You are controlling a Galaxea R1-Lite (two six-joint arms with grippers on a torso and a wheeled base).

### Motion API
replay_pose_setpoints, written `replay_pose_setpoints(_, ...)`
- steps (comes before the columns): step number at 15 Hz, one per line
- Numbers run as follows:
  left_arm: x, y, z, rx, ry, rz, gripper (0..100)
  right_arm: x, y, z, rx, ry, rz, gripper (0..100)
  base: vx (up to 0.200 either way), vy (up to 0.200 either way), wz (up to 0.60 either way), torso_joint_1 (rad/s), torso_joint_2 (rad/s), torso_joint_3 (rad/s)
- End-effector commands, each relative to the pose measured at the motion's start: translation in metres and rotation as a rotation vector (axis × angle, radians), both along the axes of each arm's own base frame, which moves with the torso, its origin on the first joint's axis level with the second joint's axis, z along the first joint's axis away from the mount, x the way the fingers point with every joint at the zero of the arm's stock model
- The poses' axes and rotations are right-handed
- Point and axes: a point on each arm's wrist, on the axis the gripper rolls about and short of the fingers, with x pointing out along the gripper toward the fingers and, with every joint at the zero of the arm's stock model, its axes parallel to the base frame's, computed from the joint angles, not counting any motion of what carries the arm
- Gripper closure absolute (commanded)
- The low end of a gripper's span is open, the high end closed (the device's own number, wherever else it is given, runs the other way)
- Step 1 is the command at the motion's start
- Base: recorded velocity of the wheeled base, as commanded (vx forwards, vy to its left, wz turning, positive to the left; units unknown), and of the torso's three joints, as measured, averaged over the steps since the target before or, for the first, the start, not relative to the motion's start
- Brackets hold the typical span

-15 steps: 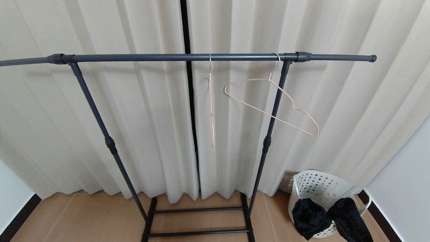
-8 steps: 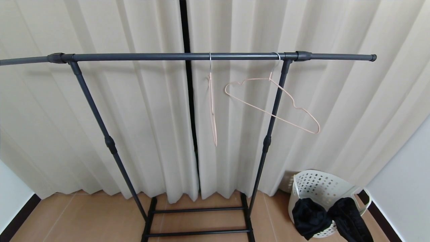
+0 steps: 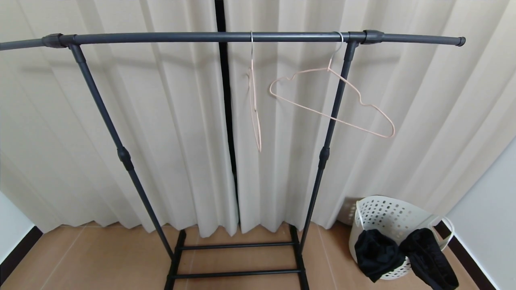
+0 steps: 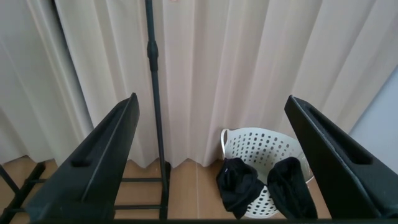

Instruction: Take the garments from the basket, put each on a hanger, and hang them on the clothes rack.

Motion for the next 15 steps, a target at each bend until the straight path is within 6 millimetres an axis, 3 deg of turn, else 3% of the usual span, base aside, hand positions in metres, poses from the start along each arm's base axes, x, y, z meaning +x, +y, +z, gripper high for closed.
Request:
replay_pose_setpoints(1,0.0001,0.0000,0.0000,0.000,0.001,0.002,0,0.0000,0.0000,0.0000,0.000,0.000,0.000,0,0.000,0.000,0.00,-0.212,0.55,0.325)
replay_pose_setpoints(4,0.0001,0.0000,0.0000,-0.001,0.001,0.002,0,0.0000,0.0001,0.0000,-0.003,0.000,0.002,0,0.000,0.000,0.00,-0.115,0.31,0.194)
replay_pose_setpoints(9,0.0001,0.0000,0.0000,0.002,0.001,0.000,0,0.0000,0.0001,0.0000,-0.001,0.000,0.003,0,0.000,0.000,-0.60,-0.016,0.04,0.024)
replay_pose_setpoints(11,0.0001,0.0000,0.0000,0.000,0.001,0.000,0,0.0000,0.0001,0.0000,-0.001,0.000,0.003,0,0.000,0.000,0.00,0.000,0.00,0.000)
replay_pose_setpoints(15,0.0001,0.0000,0.0000,0.002,0.001,0.000,0,0.0000,0.0001,0.0000,-0.003,0.000,0.002,0,0.000,-0.200,0.00,0.002,0.00,0.004)
